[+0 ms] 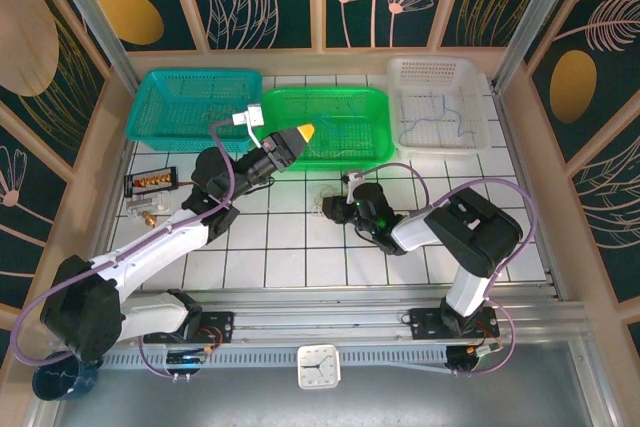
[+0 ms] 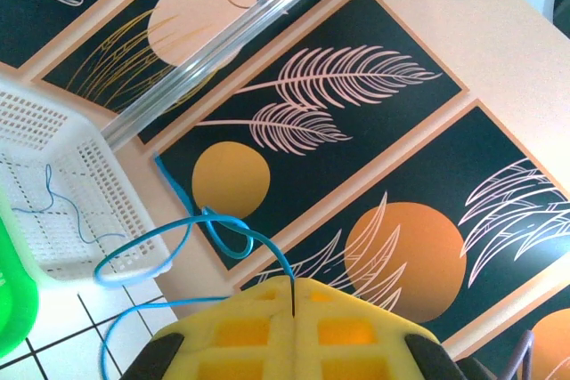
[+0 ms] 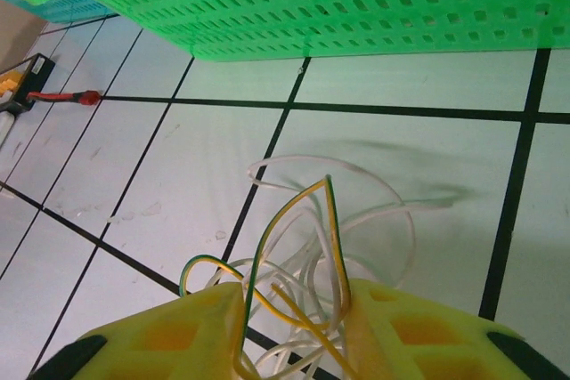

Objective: Untangle the cables

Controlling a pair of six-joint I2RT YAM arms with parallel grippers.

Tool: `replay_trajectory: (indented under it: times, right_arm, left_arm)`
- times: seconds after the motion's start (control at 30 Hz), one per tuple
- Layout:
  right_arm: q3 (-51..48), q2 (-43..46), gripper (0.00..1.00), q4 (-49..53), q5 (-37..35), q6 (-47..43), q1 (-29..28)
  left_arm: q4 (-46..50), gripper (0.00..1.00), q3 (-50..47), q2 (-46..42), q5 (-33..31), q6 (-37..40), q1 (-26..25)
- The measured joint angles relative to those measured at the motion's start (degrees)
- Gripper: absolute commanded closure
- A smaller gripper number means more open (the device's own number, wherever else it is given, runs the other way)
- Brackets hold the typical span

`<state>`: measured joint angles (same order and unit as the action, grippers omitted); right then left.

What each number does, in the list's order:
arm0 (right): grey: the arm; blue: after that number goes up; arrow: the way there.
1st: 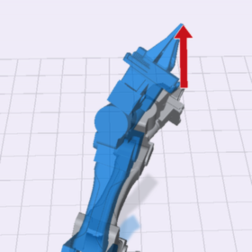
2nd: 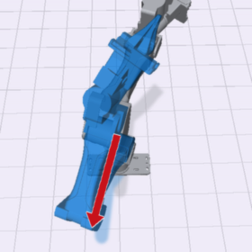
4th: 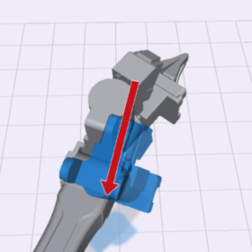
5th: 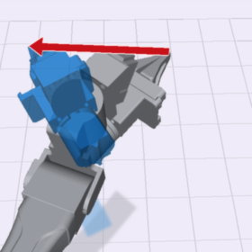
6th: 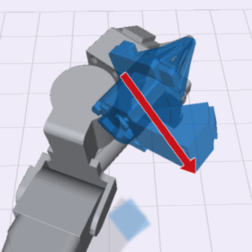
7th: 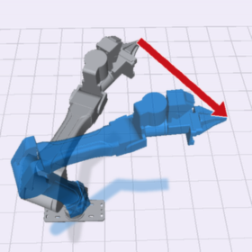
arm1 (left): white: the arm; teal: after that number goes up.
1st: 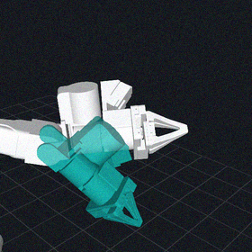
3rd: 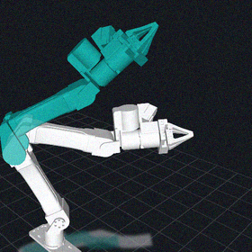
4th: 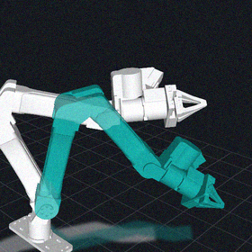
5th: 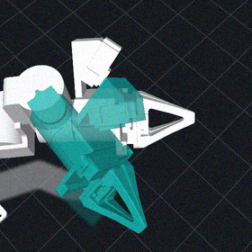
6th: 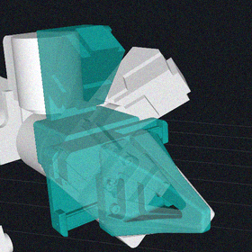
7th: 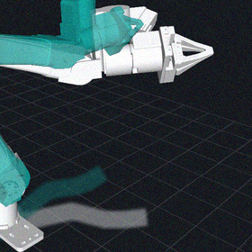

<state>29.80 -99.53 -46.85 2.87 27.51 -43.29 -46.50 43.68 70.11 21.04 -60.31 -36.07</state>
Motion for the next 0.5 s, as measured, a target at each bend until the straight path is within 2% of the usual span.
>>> replay_trajectory:
  times: [0.3,0.5]
  right_arm:
    - [0.92,6.71,0.53,7.04,0.39,-0.87,0.0]
    - [4.04,13.79,0.52,14.99,0.66,-2.58,1.05]
  left_arm:
    - [-0.9,1.0,-2.25,0.0,-0.02,0.11,0.0]
    - [-1.49,1.0,-4.61,0.22,-0.04,0.46,0.0]
